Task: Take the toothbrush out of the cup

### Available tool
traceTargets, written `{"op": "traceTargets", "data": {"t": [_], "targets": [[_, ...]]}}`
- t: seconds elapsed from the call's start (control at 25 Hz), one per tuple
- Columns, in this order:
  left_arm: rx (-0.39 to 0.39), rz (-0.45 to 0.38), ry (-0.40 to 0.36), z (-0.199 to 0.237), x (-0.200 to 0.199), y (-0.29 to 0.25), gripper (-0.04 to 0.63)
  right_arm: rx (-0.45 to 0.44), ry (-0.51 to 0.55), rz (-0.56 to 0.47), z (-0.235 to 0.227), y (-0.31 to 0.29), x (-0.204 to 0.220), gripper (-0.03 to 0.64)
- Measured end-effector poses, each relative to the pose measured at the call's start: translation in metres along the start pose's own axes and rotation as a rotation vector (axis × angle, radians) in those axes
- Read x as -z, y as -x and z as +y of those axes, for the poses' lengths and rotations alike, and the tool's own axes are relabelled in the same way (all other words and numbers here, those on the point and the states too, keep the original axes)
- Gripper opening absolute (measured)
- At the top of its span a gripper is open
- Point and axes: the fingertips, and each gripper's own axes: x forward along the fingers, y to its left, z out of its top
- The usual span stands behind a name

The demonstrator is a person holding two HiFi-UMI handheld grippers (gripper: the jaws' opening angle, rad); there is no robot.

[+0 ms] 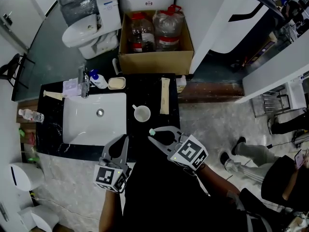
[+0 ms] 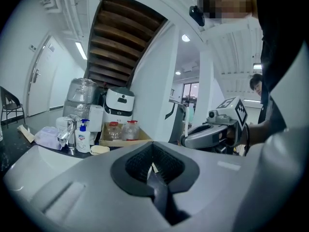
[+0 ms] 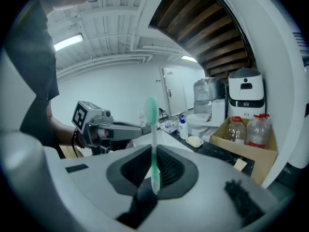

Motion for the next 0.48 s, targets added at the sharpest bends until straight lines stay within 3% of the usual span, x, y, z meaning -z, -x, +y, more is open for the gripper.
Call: {"op": "traceTargets", "data": {"t": [0.2, 0.48], "targets": [[0.007, -0.030, 0.076, -0.001, -0.003, 0.000, 0.009, -0.017, 0.006, 0.013, 0.008, 0.005, 0.007, 0.040], [-0.002, -0.025, 0.070, -0.001, -0.003, 0.003, 0.009, -0.041, 0.006, 0.013, 0.015, 0.009, 0.010, 0.040]]}}
